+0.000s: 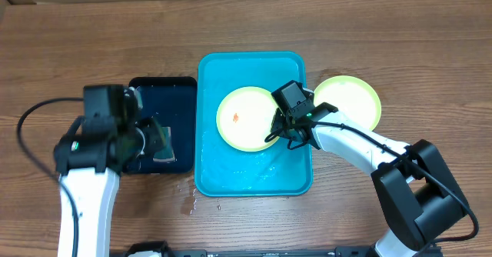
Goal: Clean dirty plates on tray and stack at the side
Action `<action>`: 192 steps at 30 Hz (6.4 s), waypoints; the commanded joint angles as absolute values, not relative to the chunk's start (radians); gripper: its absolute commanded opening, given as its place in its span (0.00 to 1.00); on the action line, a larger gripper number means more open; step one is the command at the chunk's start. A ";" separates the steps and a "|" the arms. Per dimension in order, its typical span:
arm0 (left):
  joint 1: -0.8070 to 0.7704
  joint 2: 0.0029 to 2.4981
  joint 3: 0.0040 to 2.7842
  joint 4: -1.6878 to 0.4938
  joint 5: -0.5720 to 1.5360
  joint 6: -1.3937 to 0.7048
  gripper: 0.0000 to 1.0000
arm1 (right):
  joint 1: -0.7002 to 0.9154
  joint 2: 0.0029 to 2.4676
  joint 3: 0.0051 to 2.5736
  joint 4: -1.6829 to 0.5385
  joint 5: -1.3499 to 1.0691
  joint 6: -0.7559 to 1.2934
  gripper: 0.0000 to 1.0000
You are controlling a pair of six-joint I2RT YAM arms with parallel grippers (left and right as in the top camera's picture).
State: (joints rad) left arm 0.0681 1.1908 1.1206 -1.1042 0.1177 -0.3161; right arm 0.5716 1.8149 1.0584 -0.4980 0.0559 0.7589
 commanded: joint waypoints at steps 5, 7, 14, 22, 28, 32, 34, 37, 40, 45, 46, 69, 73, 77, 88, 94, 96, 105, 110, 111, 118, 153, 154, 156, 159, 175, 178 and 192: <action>0.073 1.496 1.119 -1.067 0.025 -0.318 0.41 | 0.575 1.797 1.053 -0.502 0.059 0.760 0.04; 0.073 1.560 1.119 -1.059 0.025 -0.318 0.39 | 0.575 1.797 1.053 -0.502 0.059 0.760 0.04; 0.073 1.731 1.119 -0.986 0.014 -0.314 0.39 | 0.575 1.797 1.053 -0.502 0.059 0.760 0.04; 0.073 1.806 1.119 -0.923 -0.032 -0.310 0.34 | 0.575 1.797 1.053 -0.502 0.059 0.760 0.04; 0.072 1.826 1.118 -0.906 -0.034 -0.306 0.21 | 0.575 1.797 1.053 -0.501 0.059 0.760 0.04; 0.072 1.828 1.106 -0.884 -0.033 -0.288 0.13 | 0.575 1.797 1.053 -0.502 0.059 0.760 0.04; 0.072 1.828 1.101 -0.881 -0.033 -0.287 0.04 | 0.575 1.797 1.053 -0.502 0.059 0.760 0.04; 0.072 1.826 1.109 -0.881 -0.034 -0.241 0.04 | 0.575 1.797 1.053 -0.502 0.059 0.760 0.04; 0.079 1.816 1.158 -0.900 -0.033 -0.224 0.04 | 0.575 1.797 1.053 -0.502 0.059 0.760 0.04; 0.080 1.787 1.282 -0.942 -0.034 -0.223 0.04 | 0.575 1.797 1.052 -0.503 0.059 0.759 0.04; 0.080 1.781 1.292 -0.937 -0.034 -0.223 0.04 | 0.575 1.797 1.052 -0.503 0.059 0.759 0.04; 0.080 1.806 1.217 -0.778 -0.114 -0.224 0.33 | 0.575 1.797 1.051 -0.502 0.059 0.760 0.05; 0.080 1.807 1.208 -0.781 -0.115 -0.224 0.39 | 0.575 1.797 1.051 -0.502 0.059 0.760 0.05; 0.080 1.811 1.203 -0.781 -0.115 -0.224 0.40 | 0.575 1.797 1.051 -0.502 0.059 0.760 0.06; 0.080 1.812 1.137 -0.703 -0.116 -0.223 0.32 | 0.575 1.797 1.051 -0.502 0.059 0.759 0.10; 0.081 1.812 1.119 -0.675 -0.139 -0.224 0.34 | 0.575 1.797 1.051 -0.502 0.059 0.760 0.10; 0.081 1.812 1.111 -0.663 -0.138 -0.224 0.33 | 0.575 1.797 1.051 -0.502 0.059 0.760 0.10; 0.081 1.812 1.048 -0.601 -0.107 -0.224 0.11 | 0.575 1.797 1.051 -0.501 0.059 0.760 0.10; 0.081 1.812 1.053 -0.603 -0.068 -0.224 0.04 | 0.575 1.797 1.051 -0.502 0.059 0.760 0.10; 0.081 1.812 1.062 -0.619 -0.040 -0.224 0.04 | 0.575 1.797 1.051 -0.502 0.059 0.760 0.10; 0.081 1.769 1.171 -0.754 0.009 -0.224 0.04 | 0.575 1.797 1.051 -0.502 0.059 0.760 0.10; -0.130 1.584 1.222 -0.743 0.289 -0.081 0.04 | 0.603 1.797 1.051 -0.472 -0.054 0.759 0.04; -0.143 1.584 1.222 -0.743 0.288 -0.085 0.04 | 0.607 1.797 1.051 -0.472 -0.054 0.759 0.04; -0.178 1.584 1.221 -0.731 0.287 -0.111 0.04 | 0.615 1.797 1.051 -0.469 -0.054 0.759 0.04; -0.211 1.589 1.220 -0.705 0.287 -0.138 0.04 | 0.624 1.797 1.051 -0.468 -0.054 0.759 0.04; -0.252 1.730 1.220 -0.710 0.283 -0.165 0.04 | 0.642 1.797 1.051 -0.465 -0.039 0.756 0.09; -0.253 1.744 1.220 -0.726 0.282 -0.165 0.04 | 0.642 1.797 1.051 -0.464 -0.039 0.756 0.14; -0.257 1.745 1.219 -0.786 0.281 -0.165 0.04 | 0.643 1.797 1.048 -0.442 0.021 0.756 0.15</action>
